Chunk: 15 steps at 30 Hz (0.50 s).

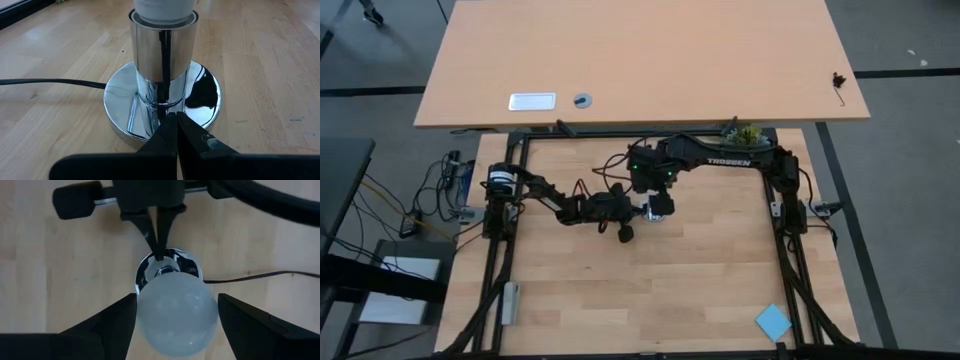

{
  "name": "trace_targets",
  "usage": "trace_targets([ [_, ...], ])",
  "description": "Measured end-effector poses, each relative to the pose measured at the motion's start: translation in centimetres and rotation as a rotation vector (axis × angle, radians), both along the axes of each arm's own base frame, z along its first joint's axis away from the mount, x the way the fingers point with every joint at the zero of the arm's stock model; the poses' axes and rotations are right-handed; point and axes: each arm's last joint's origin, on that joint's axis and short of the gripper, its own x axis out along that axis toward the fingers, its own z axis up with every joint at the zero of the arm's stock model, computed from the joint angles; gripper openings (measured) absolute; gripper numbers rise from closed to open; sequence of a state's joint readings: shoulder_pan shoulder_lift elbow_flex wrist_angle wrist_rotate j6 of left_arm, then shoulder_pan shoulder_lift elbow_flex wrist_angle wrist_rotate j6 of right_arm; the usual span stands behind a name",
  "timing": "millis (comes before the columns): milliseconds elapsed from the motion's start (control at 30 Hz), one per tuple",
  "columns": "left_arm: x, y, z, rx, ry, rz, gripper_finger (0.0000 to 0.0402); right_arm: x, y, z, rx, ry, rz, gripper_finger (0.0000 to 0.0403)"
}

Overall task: Screw lightbulb
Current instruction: Insert the lightbulb into the lamp socket

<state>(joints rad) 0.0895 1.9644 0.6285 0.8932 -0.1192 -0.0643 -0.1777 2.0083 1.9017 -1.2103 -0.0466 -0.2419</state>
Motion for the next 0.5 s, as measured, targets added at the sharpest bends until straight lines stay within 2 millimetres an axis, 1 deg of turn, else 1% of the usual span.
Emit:
trace_targets([
  [133,0.0,0.0,0.0,0.0,0.0,0.0,0.0001,0.03,-0.05,-0.15,0.017,-0.005,-0.058,0.0275],
  [233,0.0,0.0,0.0,0.0,0.0,0.0,0.0001,0.09,-0.08,-0.13,0.037,-0.012,-0.153,0.0266],
  [333,0.0,0.0,0.0,0.0,0.0,0.0,0.0001,0.16,-0.16,-0.13,0.073,-0.021,-0.331,0.0259],
  [467,0.0,0.0,0.0,0.0,0.0,0.0,0.0001,0.11,-0.29,-0.47,0.103,-0.029,-0.682,0.0259],
  [500,0.0,0.0,0.0,0.0,0.0,0.0,0.0001,0.03,-0.3,-0.62,0.115,-0.026,-0.747,0.0261],
])
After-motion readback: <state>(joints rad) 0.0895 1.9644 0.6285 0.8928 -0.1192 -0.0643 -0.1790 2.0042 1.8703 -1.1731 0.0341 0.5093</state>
